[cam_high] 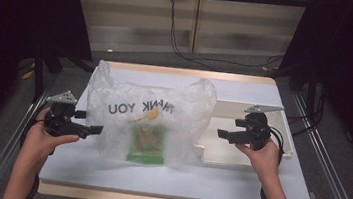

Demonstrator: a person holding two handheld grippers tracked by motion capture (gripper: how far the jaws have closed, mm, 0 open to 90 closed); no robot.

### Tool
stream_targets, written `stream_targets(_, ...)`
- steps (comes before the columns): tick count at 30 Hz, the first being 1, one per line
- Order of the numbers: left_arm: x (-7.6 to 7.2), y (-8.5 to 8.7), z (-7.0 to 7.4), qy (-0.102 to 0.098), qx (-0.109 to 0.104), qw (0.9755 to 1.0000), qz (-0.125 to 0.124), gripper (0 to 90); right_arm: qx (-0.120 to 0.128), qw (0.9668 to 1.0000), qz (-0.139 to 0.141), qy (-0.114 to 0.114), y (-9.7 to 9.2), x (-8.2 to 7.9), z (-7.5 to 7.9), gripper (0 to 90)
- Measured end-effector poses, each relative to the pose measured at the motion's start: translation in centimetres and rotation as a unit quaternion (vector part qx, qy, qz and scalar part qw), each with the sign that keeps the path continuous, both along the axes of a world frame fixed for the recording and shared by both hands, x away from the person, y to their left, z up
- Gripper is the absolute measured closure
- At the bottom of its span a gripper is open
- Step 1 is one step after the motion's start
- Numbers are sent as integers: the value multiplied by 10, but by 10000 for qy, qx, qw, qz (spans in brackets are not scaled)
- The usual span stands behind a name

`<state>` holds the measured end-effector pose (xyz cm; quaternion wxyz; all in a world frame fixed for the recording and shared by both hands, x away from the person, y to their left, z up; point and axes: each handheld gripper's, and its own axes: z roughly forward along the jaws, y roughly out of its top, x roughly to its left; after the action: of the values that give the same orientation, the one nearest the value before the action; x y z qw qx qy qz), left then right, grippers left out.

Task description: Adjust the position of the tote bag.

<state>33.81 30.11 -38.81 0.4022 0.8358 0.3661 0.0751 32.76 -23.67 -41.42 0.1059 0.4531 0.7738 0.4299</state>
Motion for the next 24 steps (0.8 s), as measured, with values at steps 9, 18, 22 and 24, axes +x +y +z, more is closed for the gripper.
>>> stream_targets(9, -1, 1, -4, 127, 39, 9999, 97, 154, 37, 9999, 161, 41, 6, -1, 0, 112)
stream_targets(18, -6, 2, -3, 60, 127, 9998, 111, 171, 70, 9994, 346, -40, 9, -3, 6, 146)
stream_targets(22, -6, 4, -3, 55, 99, 9999, 111, 178, 40, 9991, 424, -69, 11, -4, 8, 152)
stream_targets(24, -6, 3, -5, 45, 94, 9999, 135, 192, 84, 9989, 467, -12, 12, -3, 7, 158)
